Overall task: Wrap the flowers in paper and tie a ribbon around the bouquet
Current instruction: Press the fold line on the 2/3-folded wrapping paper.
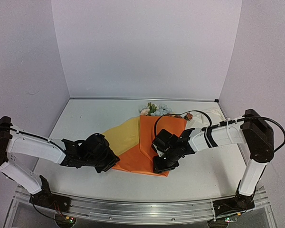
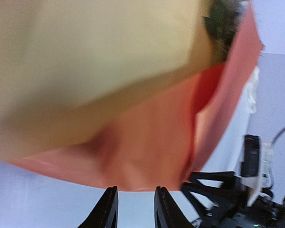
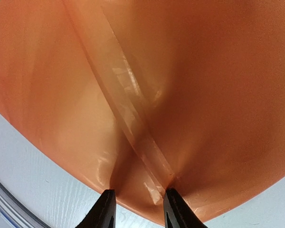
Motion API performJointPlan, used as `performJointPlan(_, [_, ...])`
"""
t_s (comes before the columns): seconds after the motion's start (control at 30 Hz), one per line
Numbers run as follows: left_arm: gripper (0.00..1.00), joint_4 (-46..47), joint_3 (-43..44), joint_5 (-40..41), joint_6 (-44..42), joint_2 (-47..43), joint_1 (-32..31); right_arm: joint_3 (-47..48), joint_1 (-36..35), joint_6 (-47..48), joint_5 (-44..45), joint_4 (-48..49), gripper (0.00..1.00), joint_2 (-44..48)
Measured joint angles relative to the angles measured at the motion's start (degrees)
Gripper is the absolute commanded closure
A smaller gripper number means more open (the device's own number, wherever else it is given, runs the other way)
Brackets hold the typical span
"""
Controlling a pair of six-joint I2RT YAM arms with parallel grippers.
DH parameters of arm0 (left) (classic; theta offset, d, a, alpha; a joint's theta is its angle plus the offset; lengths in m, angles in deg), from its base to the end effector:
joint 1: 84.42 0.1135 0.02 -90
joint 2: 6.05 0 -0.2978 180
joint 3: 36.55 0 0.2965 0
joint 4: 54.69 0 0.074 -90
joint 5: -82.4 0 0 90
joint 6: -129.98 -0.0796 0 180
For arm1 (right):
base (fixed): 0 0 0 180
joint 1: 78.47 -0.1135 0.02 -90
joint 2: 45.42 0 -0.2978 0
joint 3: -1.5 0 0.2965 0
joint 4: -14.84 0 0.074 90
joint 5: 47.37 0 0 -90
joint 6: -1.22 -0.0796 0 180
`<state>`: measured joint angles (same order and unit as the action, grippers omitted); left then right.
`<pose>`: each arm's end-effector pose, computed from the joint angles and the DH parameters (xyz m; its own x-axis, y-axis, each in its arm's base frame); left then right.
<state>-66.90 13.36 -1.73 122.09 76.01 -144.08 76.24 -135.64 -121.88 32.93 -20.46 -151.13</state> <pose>0.1785 -0.2888 0.1436 -0.8623 -0.4774 -0.1690 -0.2370 0.6753 -0.6984 0.2144 0.3570 0.1080 -0.8882 -0.3837 -0.2529 -0.4536 0.8200 0.3490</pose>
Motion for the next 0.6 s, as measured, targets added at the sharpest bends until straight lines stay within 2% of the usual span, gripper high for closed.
performJointPlan(0.13, [0.77, 5.96, 3.15, -4.42, -4.94, 3.66, -0.31, 0.19, -0.16, -0.21, 0.39, -0.06, 0.64, -0.14])
performJointPlan(0.33, [0.79, 14.33, 3.35, -13.13, -10.47, 13.25, -0.22, 0.86, -0.70, -0.50, 1.83, -1.00, 0.64, -0.55])
performJointPlan(0.6, [0.79, 21.60, -0.51, -19.68, -13.34, 15.00, 2.37, 1.05, -1.10, -1.17, 3.73, -1.34, 0.64, -0.81])
